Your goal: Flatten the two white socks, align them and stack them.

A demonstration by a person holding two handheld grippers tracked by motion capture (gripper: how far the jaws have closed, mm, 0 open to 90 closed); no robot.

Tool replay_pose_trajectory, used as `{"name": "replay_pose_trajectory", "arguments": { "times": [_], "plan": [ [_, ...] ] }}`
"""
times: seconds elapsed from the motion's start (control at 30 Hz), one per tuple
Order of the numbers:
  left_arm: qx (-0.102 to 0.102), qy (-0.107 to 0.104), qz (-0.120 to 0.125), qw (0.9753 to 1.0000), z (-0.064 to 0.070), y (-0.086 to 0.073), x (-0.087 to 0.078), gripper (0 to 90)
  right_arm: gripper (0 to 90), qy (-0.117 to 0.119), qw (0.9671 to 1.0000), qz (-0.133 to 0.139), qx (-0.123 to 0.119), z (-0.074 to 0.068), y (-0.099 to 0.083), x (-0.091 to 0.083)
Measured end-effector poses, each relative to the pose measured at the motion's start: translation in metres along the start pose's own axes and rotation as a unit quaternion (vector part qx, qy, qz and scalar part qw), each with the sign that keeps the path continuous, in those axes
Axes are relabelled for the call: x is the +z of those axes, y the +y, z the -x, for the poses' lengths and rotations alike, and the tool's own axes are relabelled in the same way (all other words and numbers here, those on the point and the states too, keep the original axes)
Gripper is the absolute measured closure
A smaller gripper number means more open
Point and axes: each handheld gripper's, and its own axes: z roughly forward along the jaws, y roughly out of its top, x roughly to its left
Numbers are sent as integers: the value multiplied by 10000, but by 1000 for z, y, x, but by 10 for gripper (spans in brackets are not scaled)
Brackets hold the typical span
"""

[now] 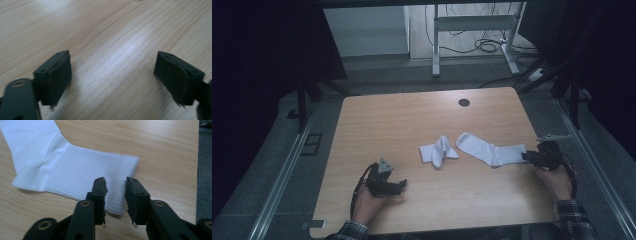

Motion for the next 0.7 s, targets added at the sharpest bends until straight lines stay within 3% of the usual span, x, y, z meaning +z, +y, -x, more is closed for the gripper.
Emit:
{"name": "replay_pose_trajectory", "arguments": {
  "times": [0.1, 0.23, 0.37, 0.5, 0.7],
  "plan": [
    [-4, -24, 22, 10000, 3, 8, -1, 321, 620, -9, 10000, 72, -6, -1, -2, -2],
    [129, -144, 166, 9997, 14, 25, -3, 381, 596, -6, 10000, 98, -12, -1, -2, -3],
    [114, -472, 389, 9981, 27, 43, -1, 437, 577, 3, 9999, 142, -5, -2, -2, -4],
    [207, -815, 507, 9952, 49, 65, 8, 479, 571, 4, 9999, 169, -19, -3, -2, -5],
    [530, -954, 389, 9933, 80, 96, 27, 575, 569, 1, 9998, 214, -8, -1, -3, -7]
  ]
}}
